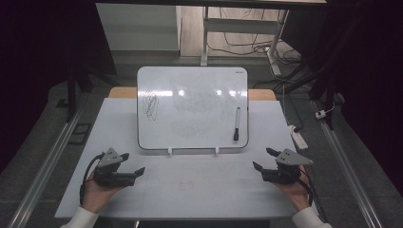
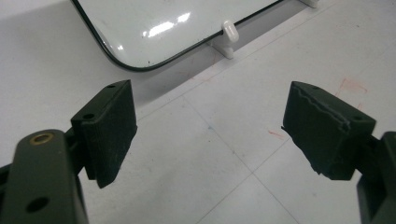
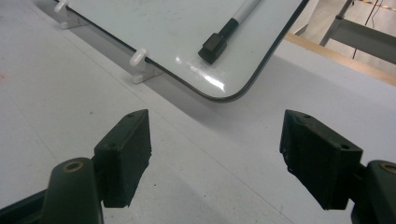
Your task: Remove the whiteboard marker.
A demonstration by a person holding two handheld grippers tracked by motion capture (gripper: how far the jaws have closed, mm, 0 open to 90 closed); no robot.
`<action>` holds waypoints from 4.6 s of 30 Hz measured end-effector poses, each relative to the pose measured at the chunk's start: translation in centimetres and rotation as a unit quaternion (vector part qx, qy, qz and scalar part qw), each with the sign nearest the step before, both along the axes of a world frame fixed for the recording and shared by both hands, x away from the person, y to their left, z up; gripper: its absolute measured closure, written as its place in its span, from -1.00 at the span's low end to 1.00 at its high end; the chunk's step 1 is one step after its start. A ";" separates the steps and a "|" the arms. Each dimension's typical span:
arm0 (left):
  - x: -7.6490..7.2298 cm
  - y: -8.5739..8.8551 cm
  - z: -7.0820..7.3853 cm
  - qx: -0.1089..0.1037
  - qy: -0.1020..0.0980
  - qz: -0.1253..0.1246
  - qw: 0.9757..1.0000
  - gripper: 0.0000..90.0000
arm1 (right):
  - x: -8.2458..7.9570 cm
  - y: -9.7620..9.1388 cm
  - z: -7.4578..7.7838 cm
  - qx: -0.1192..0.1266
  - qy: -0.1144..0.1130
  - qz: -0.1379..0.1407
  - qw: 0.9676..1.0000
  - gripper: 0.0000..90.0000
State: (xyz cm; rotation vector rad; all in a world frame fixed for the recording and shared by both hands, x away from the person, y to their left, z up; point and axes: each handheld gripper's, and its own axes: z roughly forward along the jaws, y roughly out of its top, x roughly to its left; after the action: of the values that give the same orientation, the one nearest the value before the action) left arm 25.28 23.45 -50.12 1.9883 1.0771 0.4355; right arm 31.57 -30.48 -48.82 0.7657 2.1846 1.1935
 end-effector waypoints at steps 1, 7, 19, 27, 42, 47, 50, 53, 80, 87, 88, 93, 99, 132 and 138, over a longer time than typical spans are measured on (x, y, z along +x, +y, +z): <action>0.0 0.1 -0.1 -0.003 0.001 0.000 1.000 -0.60 | 0.0 0.1 0.0 -0.002 0.002 -0.001 1.000 -0.45; -0.1 0.1 -0.5 -0.008 0.009 0.001 1.000 -0.61 | -0.1 0.2 0.1 -0.002 0.001 -0.006 1.000 -0.42; 0.0 0.1 -0.7 -0.001 0.011 0.002 1.000 -0.61 | -0.1 0.4 0.7 0.004 0.000 -0.019 1.000 -0.39; 0.1 0.0 -0.8 0.002 0.012 0.001 1.000 -0.60 | 0.2 1.6 2.0 0.006 -0.009 -0.021 1.000 -0.36; 0.3 -0.1 -0.9 0.010 0.008 -0.003 1.000 -0.60 | 3.3 6.1 4.9 0.014 -0.015 -0.054 0.998 -0.28; 0.3 -0.3 -1.1 0.018 0.009 -0.005 1.000 -0.60 | 5.3 7.8 5.3 0.005 -0.008 -0.087 0.996 -0.22; 0.4 -0.6 -1.2 0.025 0.010 -0.008 1.000 -0.60 | 6.5 8.5 5.4 0.004 0.002 -0.107 0.994 -0.19; 0.4 -0.7 -1.3 0.030 0.010 -0.011 0.999 -0.60 | 8.1 9.2 5.4 0.004 0.010 -0.124 0.992 -0.17; 0.4 -0.5 -1.4 0.035 0.002 -0.016 0.999 -0.60 | 12.4 12.5 4.6 -0.008 0.012 -0.195 0.981 0.65; 0.4 -0.6 -1.4 0.037 0.002 -0.017 0.999 -0.60 | 12.6 13.1 4.6 0.019 0.023 -0.187 0.982 0.78; 0.4 -0.6 -1.4 0.037 0.002 -0.017 0.999 -0.60 | 12.6 13.4 4.6 0.021 0.025 -0.187 0.982 0.79; 0.4 -0.6 -1.4 0.037 0.002 -0.016 0.999 -0.60 | 12.6 13.5 4.6 0.023 0.025 -0.187 0.982 0.79; 0.3 -0.5 -1.4 0.036 0.001 -0.015 0.999 -0.60 | 12.3 13.3 4.7 0.027 0.020 -0.183 0.982 0.79; 3.6 -5.9 3.6 -0.054 -0.017 -0.059 0.997 -0.49 | 5.2 13.4 6.8 0.141 -0.023 -0.008 0.990 0.79; 4.7 -9.0 4.9 -0.067 -0.017 -0.086 0.994 -0.45 | 4.4 14.6 7.3 0.149 -0.025 0.021 0.988 0.79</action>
State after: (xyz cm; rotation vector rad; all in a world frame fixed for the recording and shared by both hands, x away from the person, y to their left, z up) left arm 29.99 14.41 -45.24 1.9281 0.8808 0.2960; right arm 35.99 -15.86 -41.50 0.8020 2.0160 1.5660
